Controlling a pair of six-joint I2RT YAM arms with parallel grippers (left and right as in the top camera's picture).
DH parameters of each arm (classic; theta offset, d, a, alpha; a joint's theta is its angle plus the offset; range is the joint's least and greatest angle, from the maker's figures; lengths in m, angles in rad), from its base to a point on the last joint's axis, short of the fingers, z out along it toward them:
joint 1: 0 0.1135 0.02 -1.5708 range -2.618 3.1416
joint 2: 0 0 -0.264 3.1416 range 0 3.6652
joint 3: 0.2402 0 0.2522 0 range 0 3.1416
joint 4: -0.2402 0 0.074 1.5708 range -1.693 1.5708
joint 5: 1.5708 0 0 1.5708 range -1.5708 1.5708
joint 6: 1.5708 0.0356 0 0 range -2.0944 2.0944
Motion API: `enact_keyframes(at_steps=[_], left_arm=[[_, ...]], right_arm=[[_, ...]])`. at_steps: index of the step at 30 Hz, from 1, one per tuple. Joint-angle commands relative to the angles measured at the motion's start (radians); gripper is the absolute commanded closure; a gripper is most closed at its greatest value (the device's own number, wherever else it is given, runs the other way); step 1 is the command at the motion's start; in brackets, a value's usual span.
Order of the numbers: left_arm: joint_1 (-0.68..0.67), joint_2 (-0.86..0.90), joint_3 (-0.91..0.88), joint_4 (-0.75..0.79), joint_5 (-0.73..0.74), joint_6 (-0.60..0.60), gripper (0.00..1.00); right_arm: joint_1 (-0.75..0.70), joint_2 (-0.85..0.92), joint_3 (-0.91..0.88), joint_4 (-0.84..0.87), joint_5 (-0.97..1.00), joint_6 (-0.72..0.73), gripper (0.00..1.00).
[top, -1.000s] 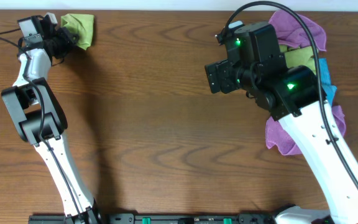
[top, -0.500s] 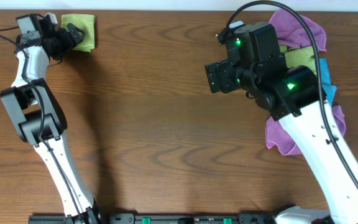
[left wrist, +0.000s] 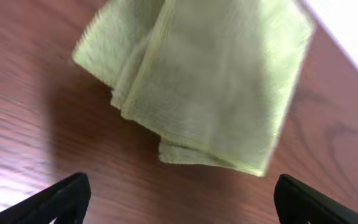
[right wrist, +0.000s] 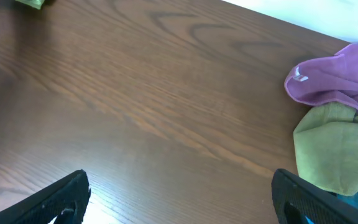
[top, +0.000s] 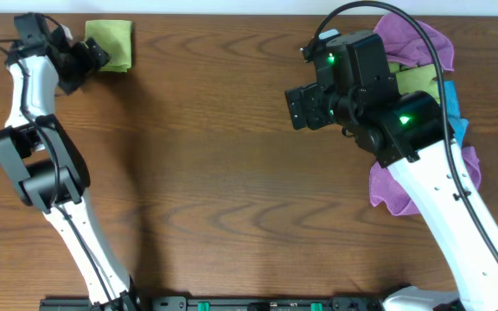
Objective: Fold the cloth
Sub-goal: 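Lower the green cloth, open the left gripper and lift away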
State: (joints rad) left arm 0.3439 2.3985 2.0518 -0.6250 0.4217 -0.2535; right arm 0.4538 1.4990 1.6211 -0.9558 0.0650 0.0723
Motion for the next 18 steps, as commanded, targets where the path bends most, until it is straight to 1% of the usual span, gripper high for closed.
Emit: enact_keyframes(at_steps=[1,4,5,6,9,10,11,15,18], left_arm=[[0.005,-0.067,0.000,-0.004,-0.047,0.014,0.04],[0.002,-0.076,0.000,0.006,-0.038,0.014,0.05],[0.000,-0.076,0.000,0.021,-0.023,0.014,0.03],[-0.003,-0.076,0.000,0.040,-0.007,0.014,0.17],[-0.018,-0.076,0.000,0.104,0.020,0.014,0.91],[-0.026,-0.073,-0.001,0.130,0.013,0.014,0.94],[-0.032,-0.070,-0.001,0.149,0.013,0.014,0.95],[-0.062,-0.048,-0.002,0.227,0.008,0.003,0.94],[-0.079,-0.024,-0.002,0.259,-0.040,0.002,0.94]], right_arm=[[-0.010,0.005,0.003,0.003,0.010,0.016,0.07],[-0.010,0.005,0.003,0.004,0.010,0.016,0.07],[-0.010,0.005,0.003,0.006,0.010,0.016,0.07],[-0.010,0.005,0.003,0.010,0.010,0.016,0.07],[-0.010,0.005,0.003,0.026,0.011,0.016,0.07],[-0.010,0.005,0.003,0.033,0.011,0.016,0.06],[-0.010,0.005,0.003,0.041,0.011,0.016,0.06],[-0.010,0.005,0.003,0.063,0.011,0.016,0.06],[-0.010,0.005,0.003,0.065,0.010,0.016,0.06]])
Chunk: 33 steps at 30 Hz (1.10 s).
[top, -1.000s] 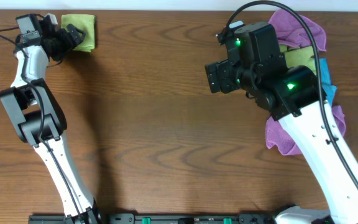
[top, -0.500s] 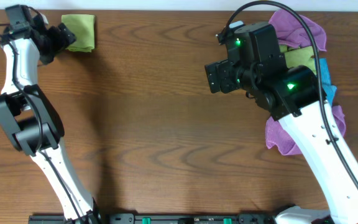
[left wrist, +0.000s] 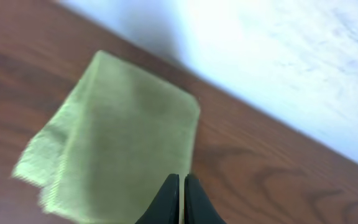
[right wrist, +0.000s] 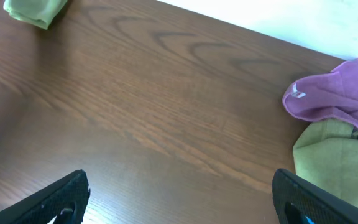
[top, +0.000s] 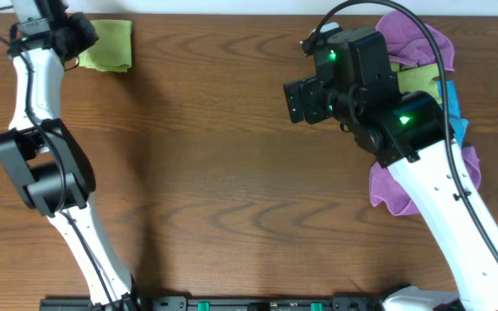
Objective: Fold the cloth
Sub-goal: 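Lower the green cloth, open the left gripper and lift away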
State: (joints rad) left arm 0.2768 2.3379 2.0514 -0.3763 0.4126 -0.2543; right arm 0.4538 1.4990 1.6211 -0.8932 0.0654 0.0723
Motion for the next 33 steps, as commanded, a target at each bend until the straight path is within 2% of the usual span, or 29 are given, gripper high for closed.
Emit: enact_keyframes(at_steps=[1,6,19,25,30,33], left_arm=[[-0.017,0.054,-0.002,0.019,-0.043,0.003,0.94],[-0.021,0.118,-0.002,0.023,-0.060,-0.008,0.94],[-0.019,0.161,-0.003,-0.004,-0.320,0.024,0.94],[-0.015,0.161,-0.003,-0.012,-0.315,0.038,0.94],[-0.015,0.150,0.013,-0.012,-0.207,0.038,0.94],[-0.016,0.109,0.018,-0.012,-0.198,0.038,0.93]], right_arm=[[-0.010,0.005,0.003,0.001,0.010,0.016,0.07],[-0.010,0.005,0.003,-0.007,0.010,0.017,0.07],[-0.010,0.005,0.003,-0.015,0.010,0.016,0.07],[-0.010,0.005,0.003,-0.015,0.014,0.016,0.07],[-0.010,0.005,0.003,-0.016,0.014,0.017,0.07],[-0.010,0.005,0.003,-0.016,0.014,0.016,0.07]])
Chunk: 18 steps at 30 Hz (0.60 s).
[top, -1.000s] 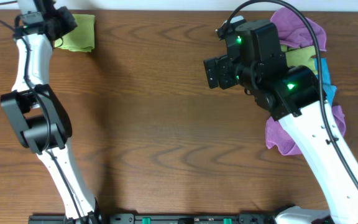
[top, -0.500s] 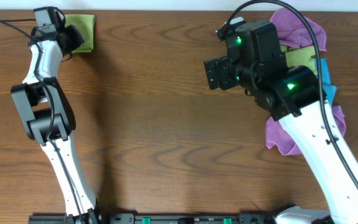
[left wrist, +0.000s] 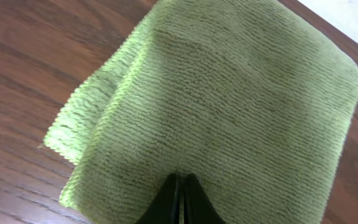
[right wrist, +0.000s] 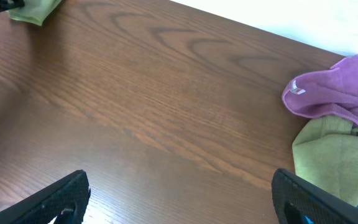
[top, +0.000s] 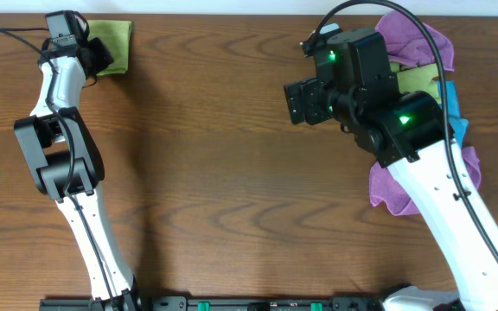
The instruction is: Fold the cloth
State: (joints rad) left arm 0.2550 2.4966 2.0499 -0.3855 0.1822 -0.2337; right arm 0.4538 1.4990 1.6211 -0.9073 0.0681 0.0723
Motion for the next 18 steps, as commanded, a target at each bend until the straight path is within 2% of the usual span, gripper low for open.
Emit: enact_keyframes(at_steps=[1,2,6,8,9,10,14,18], left_arm=[[0.006,-0.072,0.020,-0.003,0.029,0.019,0.87],[0.006,-0.091,0.020,-0.003,0.026,0.023,0.84],[0.006,-0.197,0.020,-0.015,0.016,0.037,0.57],[0.006,-0.257,0.020,-0.037,0.016,0.037,0.37],[0.006,-0.289,0.020,-0.056,0.011,0.037,0.30],[0.004,-0.323,0.020,-0.080,0.000,0.037,0.25],[-0.014,-0.444,0.019,-0.205,-0.062,0.079,0.23],[-0.046,-0.539,0.019,-0.343,-0.018,0.138,0.24]], right_arm=[[-0.010,0.005,0.003,-0.002,0.011,0.016,0.07],[-0.010,0.005,0.003,-0.001,0.011,0.016,0.07],[-0.010,0.005,0.003,-0.001,0.035,0.016,0.07],[-0.010,0.003,0.003,-0.001,0.037,0.016,0.08],[-0.010,0.000,0.003,-0.001,0.037,0.016,0.07],[-0.010,-0.003,0.003,-0.001,0.038,0.016,0.01],[-0.010,-0.036,0.003,-0.009,0.079,0.017,0.01],[-0.010,-0.084,0.003,-0.042,0.146,0.018,0.01]])
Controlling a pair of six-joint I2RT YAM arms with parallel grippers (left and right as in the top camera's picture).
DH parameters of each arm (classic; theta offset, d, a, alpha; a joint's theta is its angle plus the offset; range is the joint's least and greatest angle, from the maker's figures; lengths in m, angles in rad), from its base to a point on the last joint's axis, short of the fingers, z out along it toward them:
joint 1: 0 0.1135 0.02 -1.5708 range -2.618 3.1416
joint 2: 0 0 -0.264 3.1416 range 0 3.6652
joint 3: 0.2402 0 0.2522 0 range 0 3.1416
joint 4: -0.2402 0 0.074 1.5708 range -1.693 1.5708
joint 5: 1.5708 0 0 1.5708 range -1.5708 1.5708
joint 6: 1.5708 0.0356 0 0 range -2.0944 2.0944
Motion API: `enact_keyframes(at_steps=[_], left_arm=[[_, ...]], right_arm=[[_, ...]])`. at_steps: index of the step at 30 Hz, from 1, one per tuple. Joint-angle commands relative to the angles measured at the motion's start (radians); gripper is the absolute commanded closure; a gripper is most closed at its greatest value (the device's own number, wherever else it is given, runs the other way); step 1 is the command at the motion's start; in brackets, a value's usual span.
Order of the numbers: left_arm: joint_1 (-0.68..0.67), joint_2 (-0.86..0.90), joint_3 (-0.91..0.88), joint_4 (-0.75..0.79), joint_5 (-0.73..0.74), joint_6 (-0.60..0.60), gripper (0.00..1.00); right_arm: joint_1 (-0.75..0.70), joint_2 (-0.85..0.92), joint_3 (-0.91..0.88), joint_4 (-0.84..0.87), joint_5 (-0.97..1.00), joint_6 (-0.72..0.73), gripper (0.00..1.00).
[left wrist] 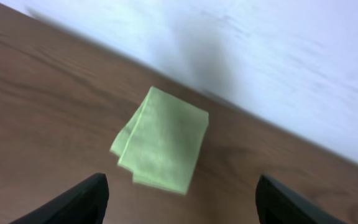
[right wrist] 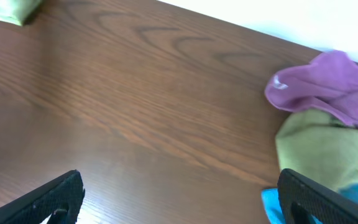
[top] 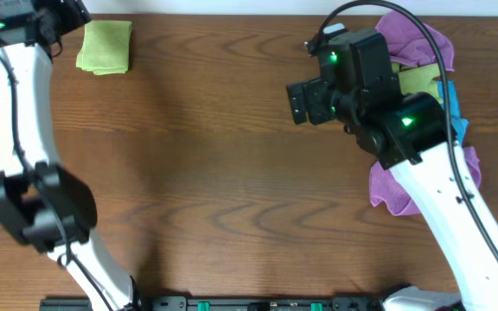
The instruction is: Fold the cloth
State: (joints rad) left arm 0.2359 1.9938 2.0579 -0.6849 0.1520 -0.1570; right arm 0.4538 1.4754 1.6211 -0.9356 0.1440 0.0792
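Observation:
A green cloth (top: 105, 47) lies folded into a small rectangle at the table's far left corner; the left wrist view shows the same folded cloth (left wrist: 160, 147) lying flat, with nothing touching it. My left gripper (top: 61, 12) is to the cloth's left by the far edge, raised and apart from it. In its own view my left gripper (left wrist: 182, 205) is open and empty. My right gripper (top: 302, 101) hangs over the table's middle right. It too is open and empty (right wrist: 182, 202), with bare wood under it.
A pile of loose cloths sits at the far right, partly under my right arm: a purple one (top: 415, 39), an olive one (top: 418, 79) and a blue one (top: 456, 121). The table's far edge (left wrist: 241, 109) runs just behind the folded cloth.
My left gripper was shut with its tips on the folded green cloth. Now it is open, raised and off to the cloth's left. The cloth lies where it was. The right arm has barely shifted.
My left gripper was open right beside the folded green cloth. Then it was shut above it, then shut with its tips down on it. Now it is open and clear of the cloth. My right gripper has stayed open over the table's middle right.

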Motion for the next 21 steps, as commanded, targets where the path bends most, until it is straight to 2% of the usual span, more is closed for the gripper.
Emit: enact_keyframes(at_steps=[1,3,5,10,13,16,20,21], left_arm=[[-0.039,-0.061,0.011,-0.084,0.057,0.069,0.26],[-0.068,-0.102,0.006,-0.141,0.144,0.084,0.31],[-0.123,-0.154,-0.005,-0.200,0.153,0.085,0.31],[-0.309,-0.334,-0.036,-0.335,-0.020,0.113,0.25],[-0.404,-0.461,-0.094,-0.351,-0.062,0.116,0.25],[-0.488,-0.652,-0.247,-0.336,-0.120,0.090,0.23],[-0.496,-0.835,-0.431,-0.327,-0.142,0.090,0.18],[-0.496,-0.874,-0.470,-0.327,-0.142,0.090,0.13]], right_arm=[[-0.010,-0.074,0.003,-0.028,0.077,0.011,0.01],[-0.010,-0.101,0.003,-0.061,0.087,0.011,0.01],[-0.008,-0.140,0.003,-0.117,0.116,0.019,0.01],[-0.007,-0.262,-0.023,-0.212,0.119,0.032,0.01],[-0.007,-0.374,-0.117,-0.182,0.118,0.032,0.01],[-0.007,-0.537,-0.305,-0.084,0.090,0.005,0.01],[-0.008,-0.641,-0.480,0.010,0.085,0.021,0.01],[-0.008,-0.649,-0.512,0.024,0.082,0.048,0.01]])
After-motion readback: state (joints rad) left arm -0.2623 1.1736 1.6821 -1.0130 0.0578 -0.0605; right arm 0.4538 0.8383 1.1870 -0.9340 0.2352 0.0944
